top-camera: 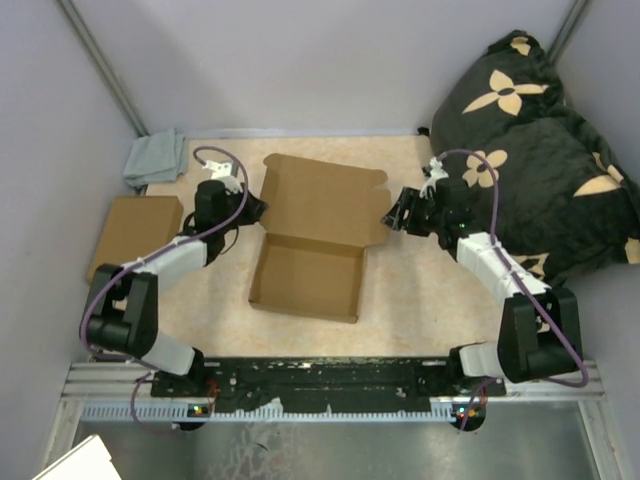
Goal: Fold the paper box
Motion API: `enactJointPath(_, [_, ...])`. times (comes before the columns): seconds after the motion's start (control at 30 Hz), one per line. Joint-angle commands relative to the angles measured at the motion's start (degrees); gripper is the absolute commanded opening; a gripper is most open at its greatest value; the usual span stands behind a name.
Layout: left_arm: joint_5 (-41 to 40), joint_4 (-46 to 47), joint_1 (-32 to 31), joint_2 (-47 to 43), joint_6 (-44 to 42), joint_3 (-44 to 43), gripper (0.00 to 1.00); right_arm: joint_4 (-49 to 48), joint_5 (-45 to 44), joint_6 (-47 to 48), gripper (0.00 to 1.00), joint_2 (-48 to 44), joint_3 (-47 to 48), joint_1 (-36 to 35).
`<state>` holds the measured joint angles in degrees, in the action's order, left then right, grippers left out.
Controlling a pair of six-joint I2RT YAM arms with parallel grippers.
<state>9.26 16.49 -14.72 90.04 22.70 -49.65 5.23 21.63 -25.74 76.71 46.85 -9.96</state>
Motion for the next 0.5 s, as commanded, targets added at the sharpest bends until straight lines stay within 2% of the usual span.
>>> enactJointPath(0.0, [3.4,17.6,-0.9,-8.2,-3.8,10.8,0.0,5.1,-4.8,4.1,0.6,-1.9,7.3,-0.1])
enactJointPath(0.13, [5.3,31.1,-1.1,-13.4,-3.5,20.1,0.0,7.5,-6.6,6.1,0.62,-0.7,10.5,0.0])
enactJointPath(0.47, [7.5,47.1,-1.2,-20.8,-3.1,32.0,0.0,12.6,-6.6,10.4,0.64,3.0,16.1,-0.1])
